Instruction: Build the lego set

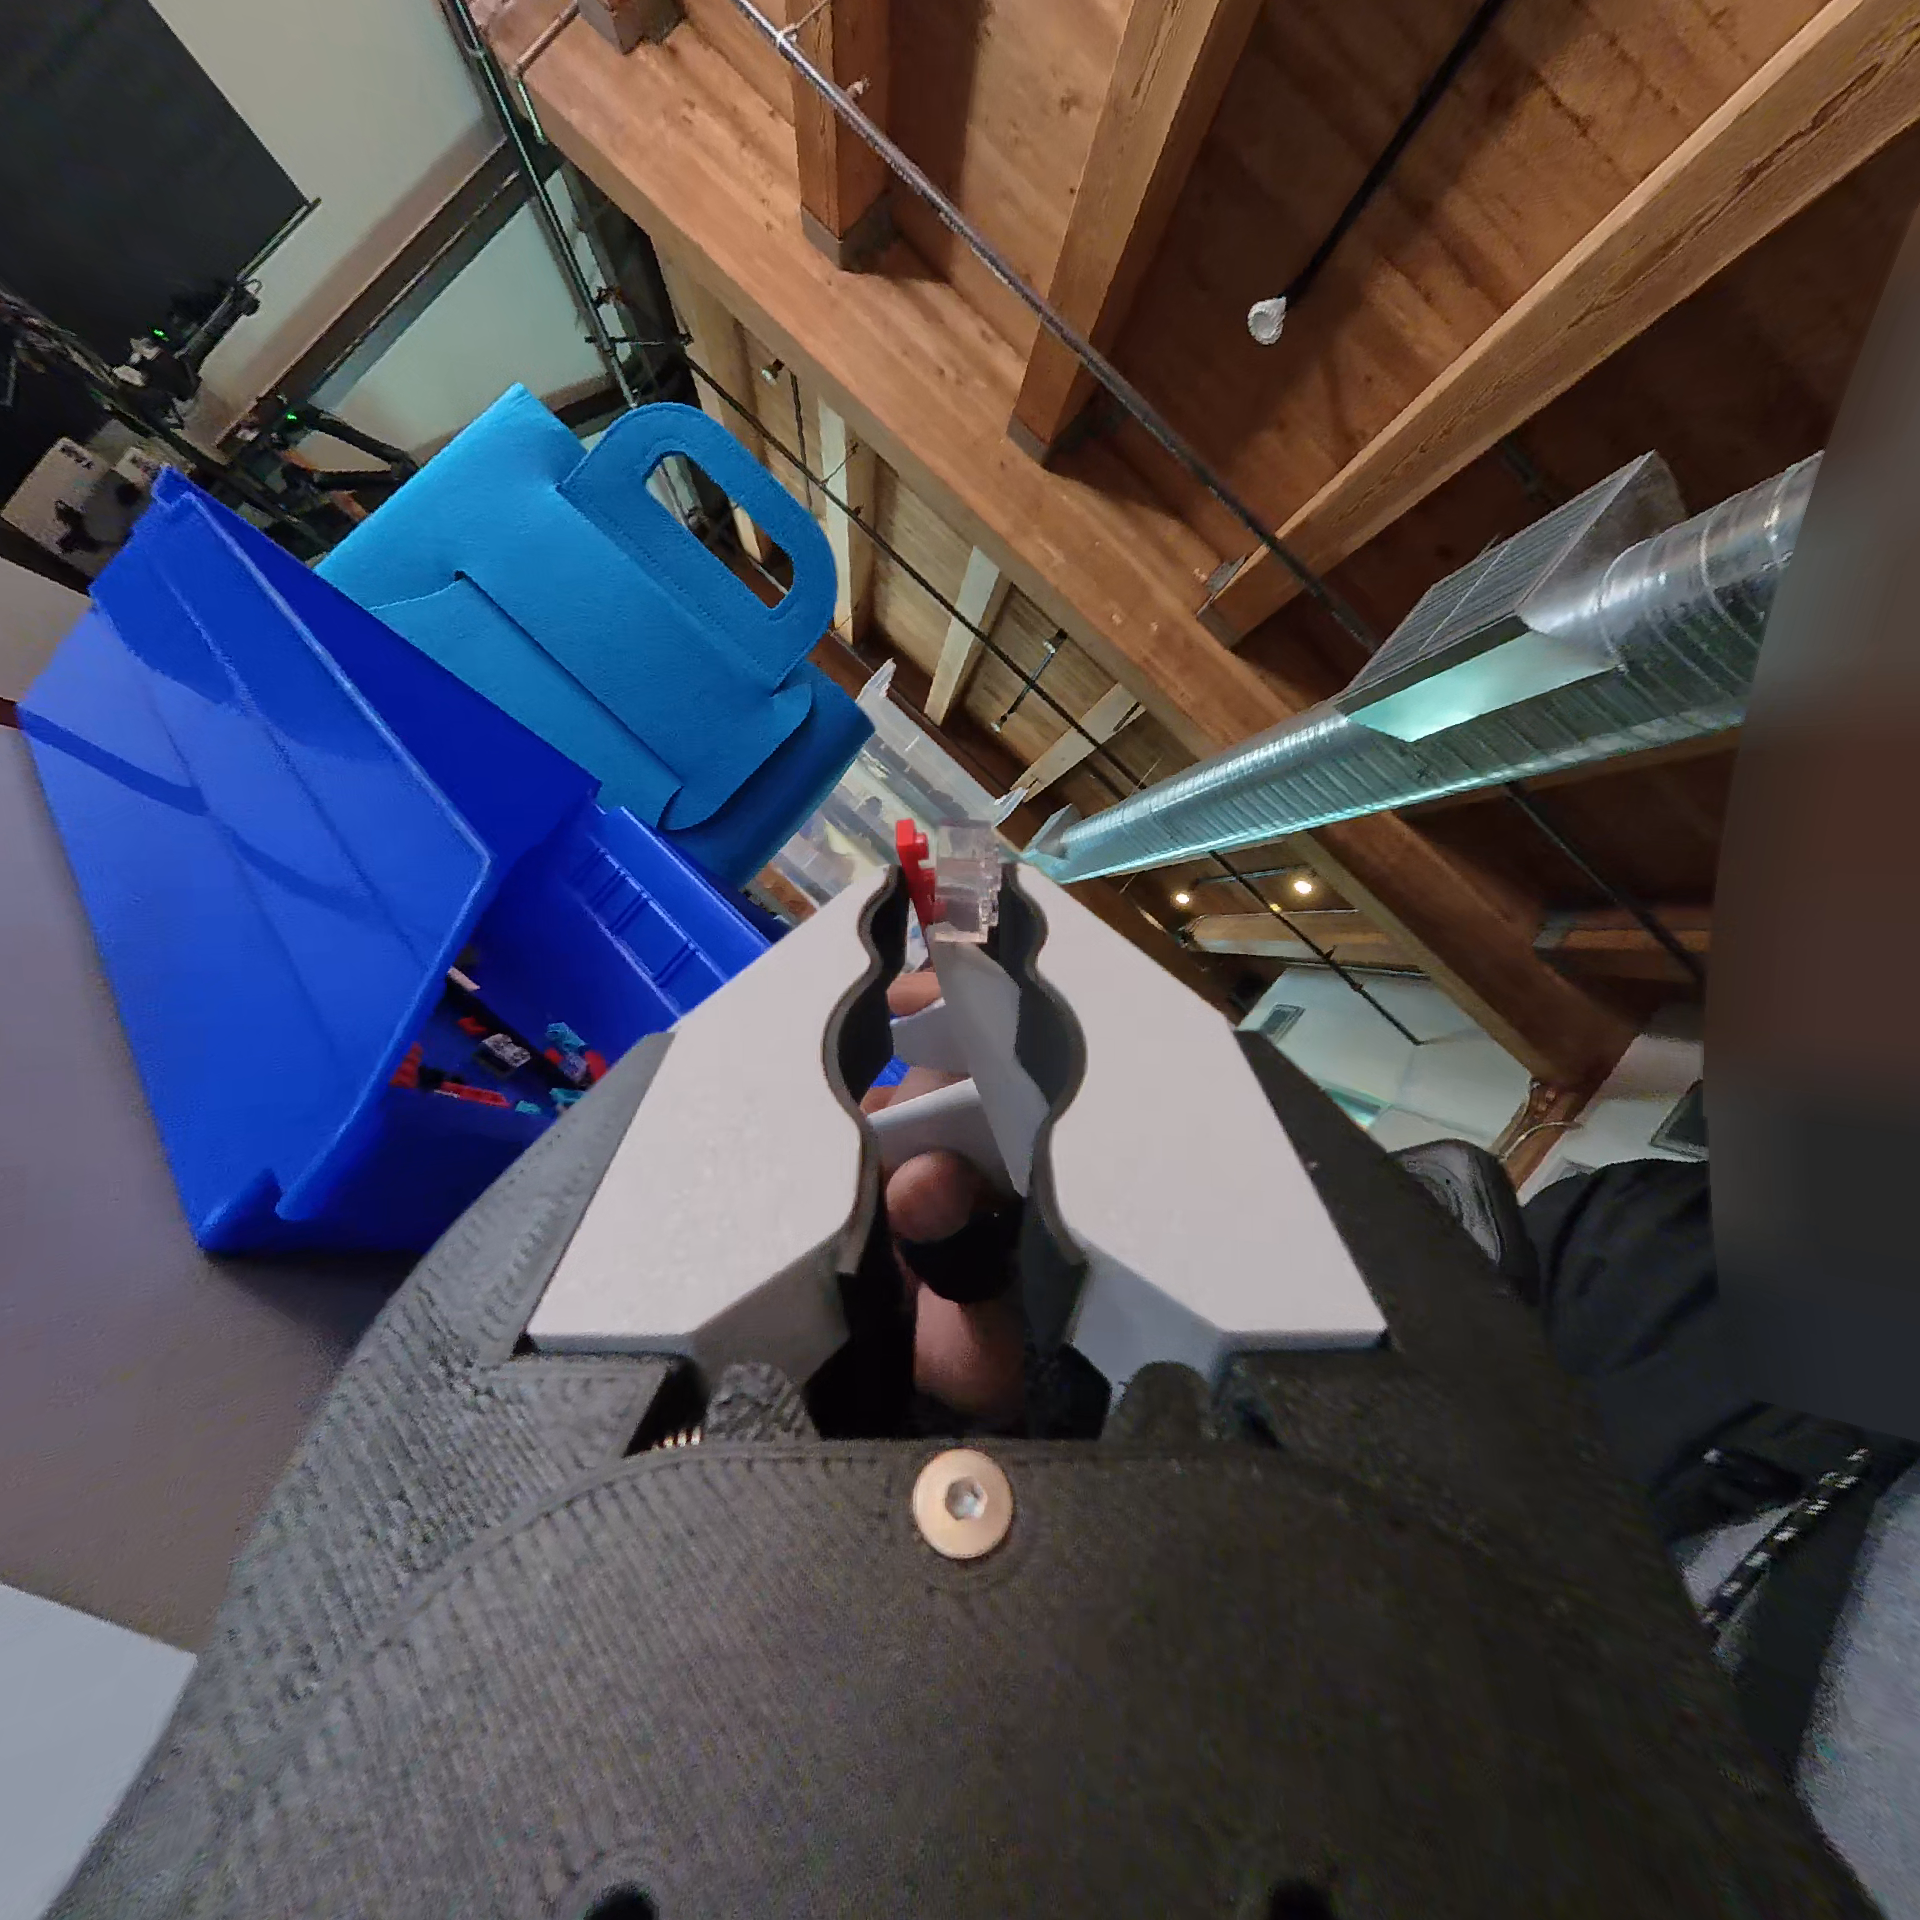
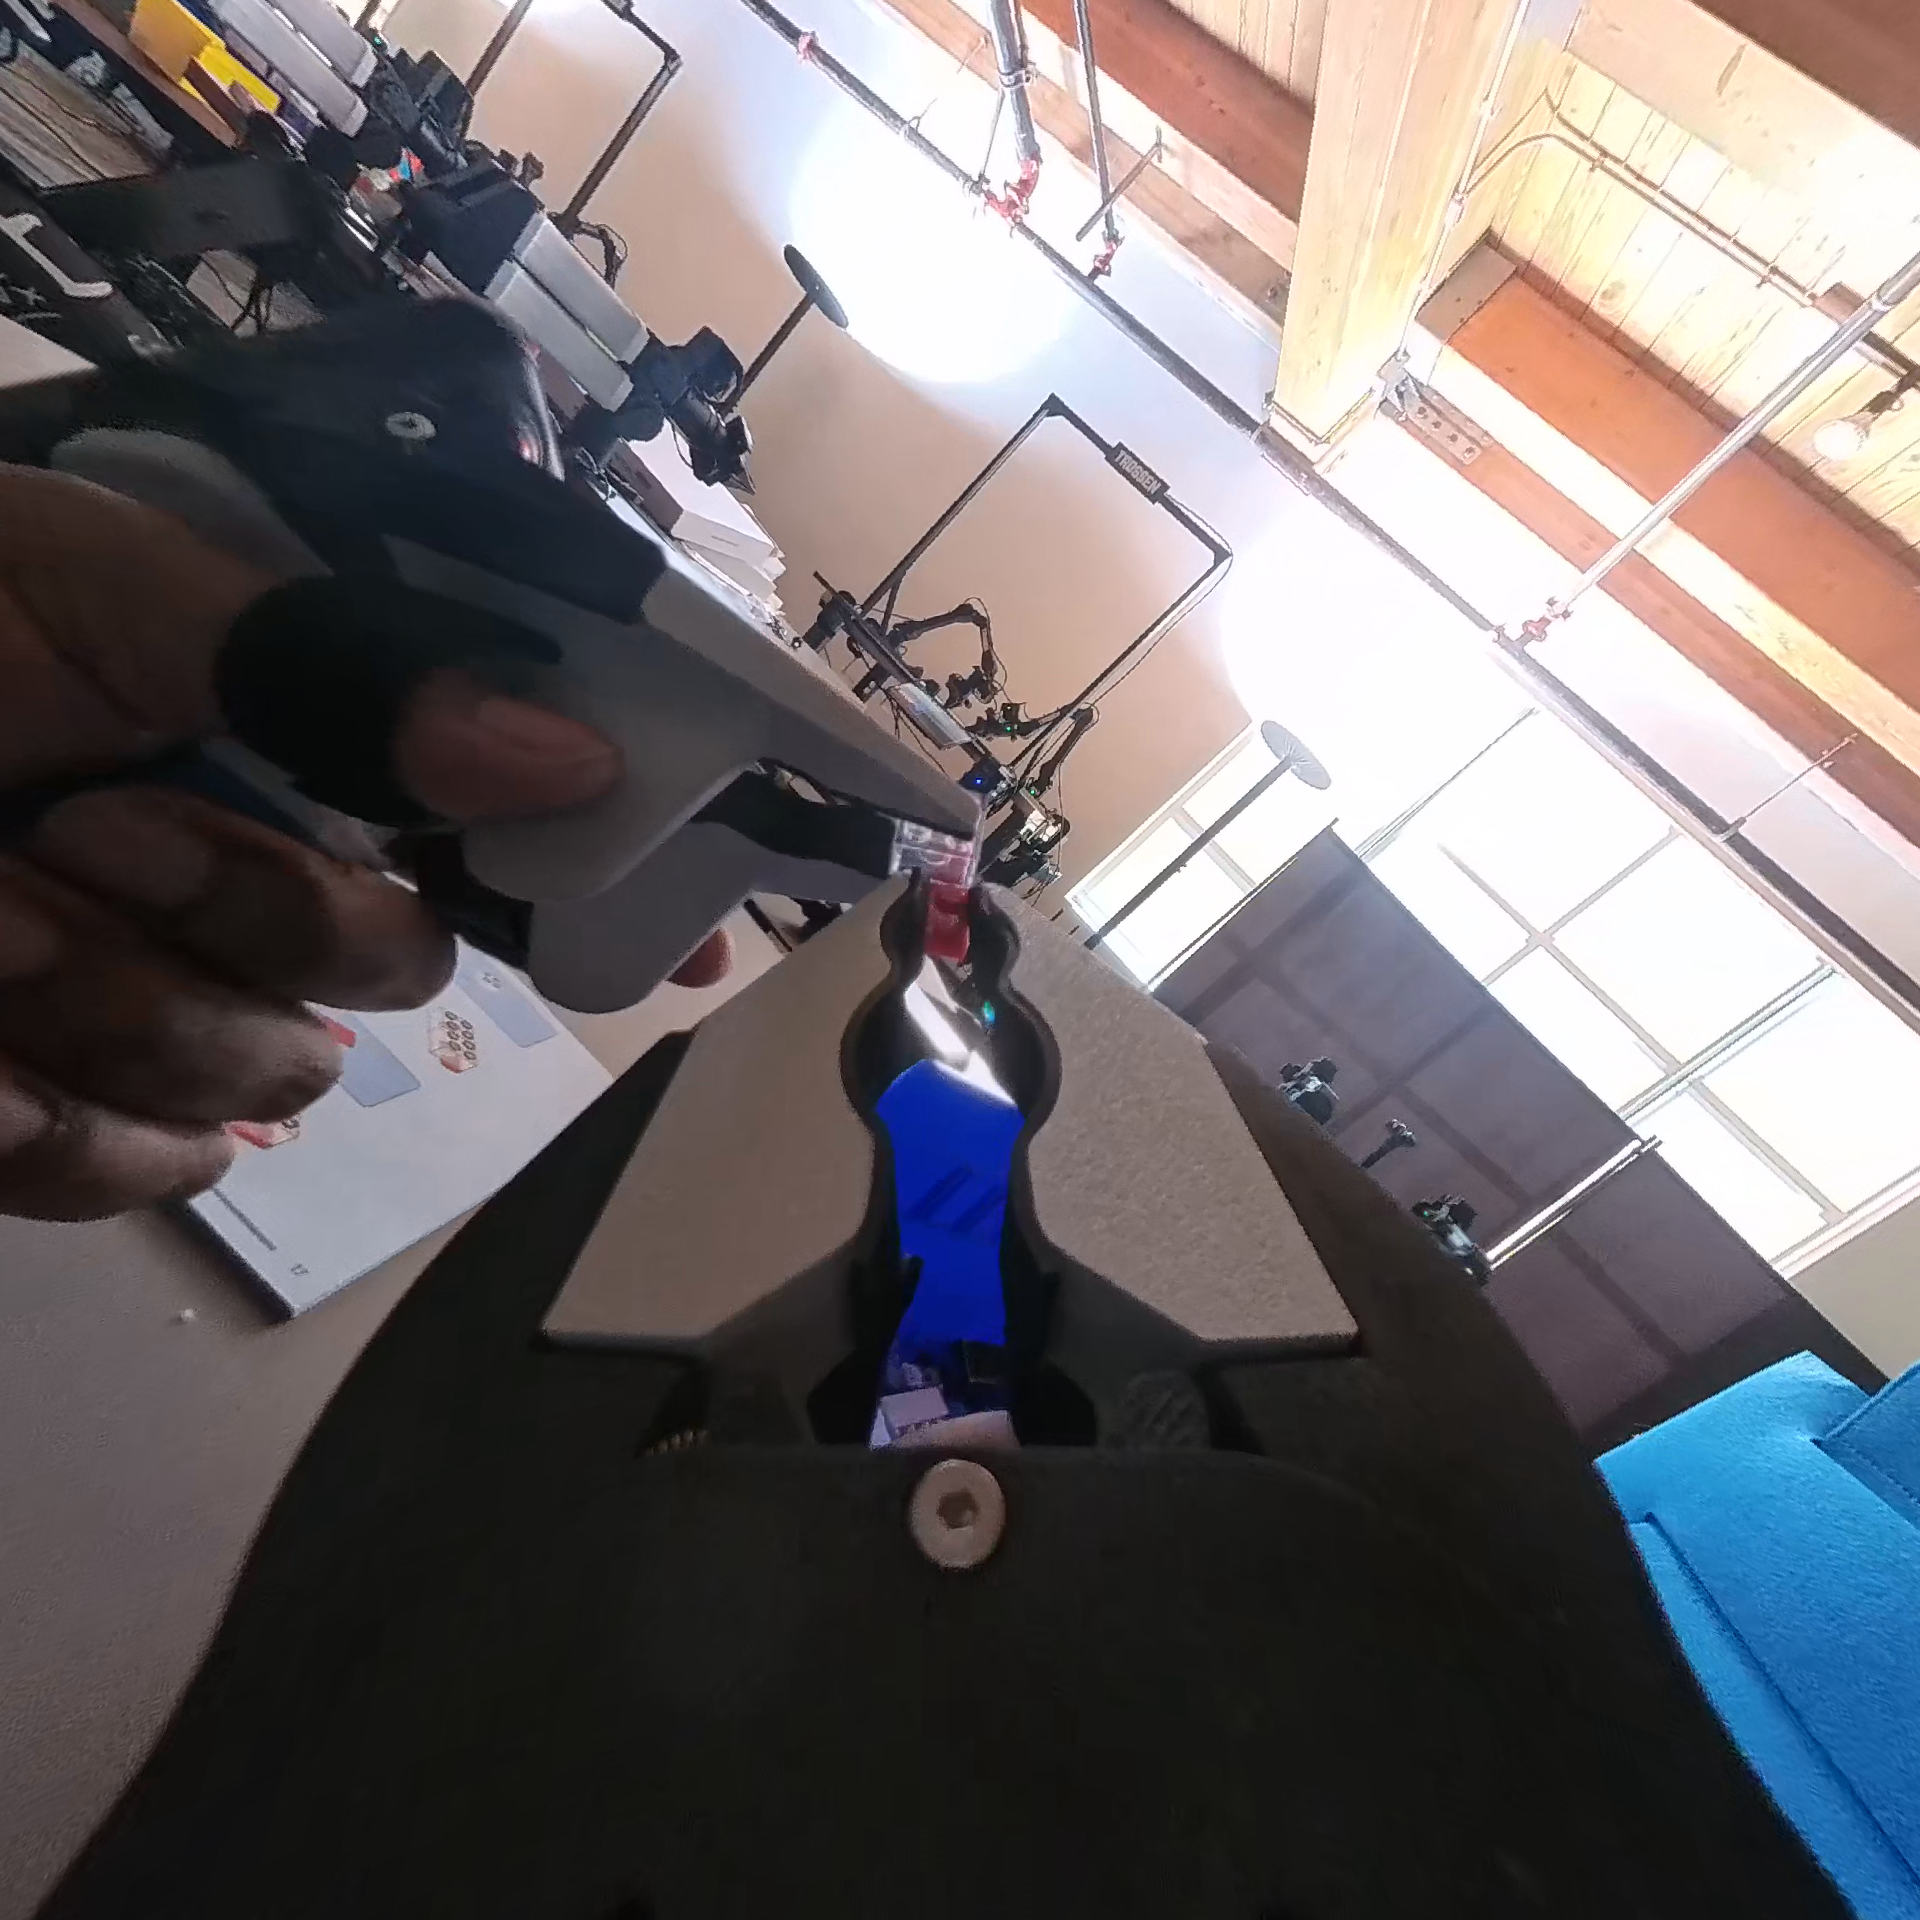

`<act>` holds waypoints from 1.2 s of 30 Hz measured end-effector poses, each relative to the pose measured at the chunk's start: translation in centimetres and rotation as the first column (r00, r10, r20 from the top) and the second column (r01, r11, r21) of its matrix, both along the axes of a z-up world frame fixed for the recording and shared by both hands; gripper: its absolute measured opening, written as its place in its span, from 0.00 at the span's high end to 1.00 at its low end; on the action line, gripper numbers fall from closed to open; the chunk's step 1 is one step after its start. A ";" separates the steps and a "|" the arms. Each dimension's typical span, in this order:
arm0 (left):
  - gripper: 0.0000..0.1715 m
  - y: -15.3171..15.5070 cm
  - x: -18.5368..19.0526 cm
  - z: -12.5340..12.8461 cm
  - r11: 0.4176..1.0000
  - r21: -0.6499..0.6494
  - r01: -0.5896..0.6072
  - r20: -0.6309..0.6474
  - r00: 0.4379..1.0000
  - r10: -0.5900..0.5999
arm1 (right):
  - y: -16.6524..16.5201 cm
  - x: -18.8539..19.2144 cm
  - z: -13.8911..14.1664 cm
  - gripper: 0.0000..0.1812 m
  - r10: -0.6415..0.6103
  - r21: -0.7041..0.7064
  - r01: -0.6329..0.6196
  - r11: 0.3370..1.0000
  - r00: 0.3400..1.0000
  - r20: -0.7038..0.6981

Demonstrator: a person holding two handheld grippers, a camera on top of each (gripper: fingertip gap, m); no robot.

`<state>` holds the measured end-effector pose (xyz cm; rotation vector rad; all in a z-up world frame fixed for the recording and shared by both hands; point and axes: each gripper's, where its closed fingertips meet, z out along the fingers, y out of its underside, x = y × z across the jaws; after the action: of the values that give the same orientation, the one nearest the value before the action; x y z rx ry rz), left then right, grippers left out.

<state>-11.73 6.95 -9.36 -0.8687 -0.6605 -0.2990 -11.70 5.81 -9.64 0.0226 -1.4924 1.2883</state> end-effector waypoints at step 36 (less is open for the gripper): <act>0.91 -0.7 3.0 1.1 0.843 -0.456 -0.287 -0.555 0.832 -0.017 | 0.2 2.8 2.6 0.84 0.717 -0.547 -0.465 0.696 0.484 0.501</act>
<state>-8.77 6.25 -8.26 -1.3559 -0.2587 0.2874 -8.94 6.00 -7.02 -0.2020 -1.9528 2.3362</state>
